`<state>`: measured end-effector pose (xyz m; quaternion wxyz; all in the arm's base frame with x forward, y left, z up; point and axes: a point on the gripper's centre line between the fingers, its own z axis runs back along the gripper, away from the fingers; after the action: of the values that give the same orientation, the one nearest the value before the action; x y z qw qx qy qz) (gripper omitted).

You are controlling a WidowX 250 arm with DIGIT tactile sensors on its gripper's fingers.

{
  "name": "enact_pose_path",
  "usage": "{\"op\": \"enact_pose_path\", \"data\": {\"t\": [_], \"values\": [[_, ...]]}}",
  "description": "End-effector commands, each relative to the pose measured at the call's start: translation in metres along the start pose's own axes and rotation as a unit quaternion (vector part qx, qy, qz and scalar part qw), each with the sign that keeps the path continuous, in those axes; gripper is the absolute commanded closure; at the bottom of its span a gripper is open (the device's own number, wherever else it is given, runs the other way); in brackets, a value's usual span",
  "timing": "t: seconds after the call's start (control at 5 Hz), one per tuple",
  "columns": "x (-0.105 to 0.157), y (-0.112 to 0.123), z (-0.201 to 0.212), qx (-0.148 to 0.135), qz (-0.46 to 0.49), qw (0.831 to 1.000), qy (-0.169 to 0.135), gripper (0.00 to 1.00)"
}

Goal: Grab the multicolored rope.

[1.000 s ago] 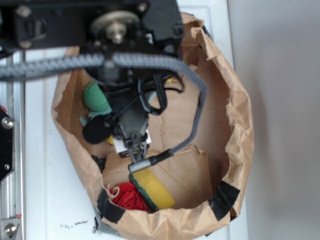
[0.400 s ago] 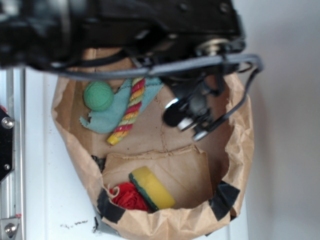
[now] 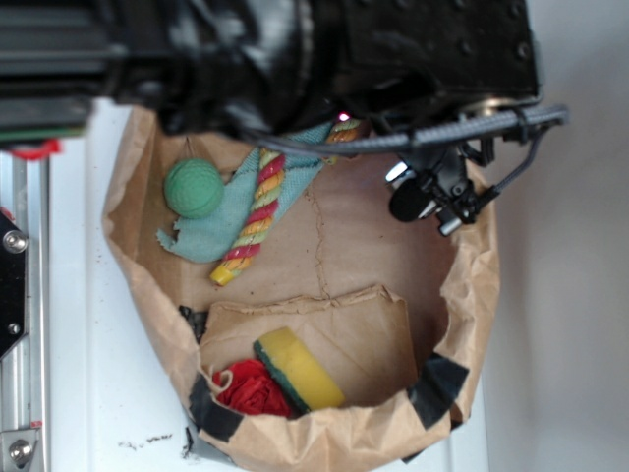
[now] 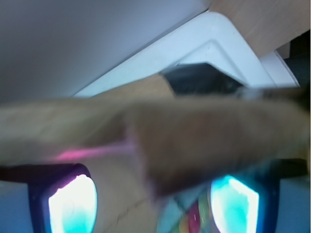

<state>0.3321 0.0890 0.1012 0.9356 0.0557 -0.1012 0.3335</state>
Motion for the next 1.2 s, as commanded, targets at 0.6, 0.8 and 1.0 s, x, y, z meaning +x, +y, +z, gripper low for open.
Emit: {"op": "enact_pose_path", "data": {"t": [0.6,0.8,1.0], "values": [[0.011,0.022,-0.02,0.035,-0.065,0.994,-0.077,0.0],[-0.005,0.034,-0.019,0.037,-0.063,0.995,-0.065,0.0],[-0.009,0.04,-0.016,0.028,-0.063,0.996,-0.054,0.0]]}}
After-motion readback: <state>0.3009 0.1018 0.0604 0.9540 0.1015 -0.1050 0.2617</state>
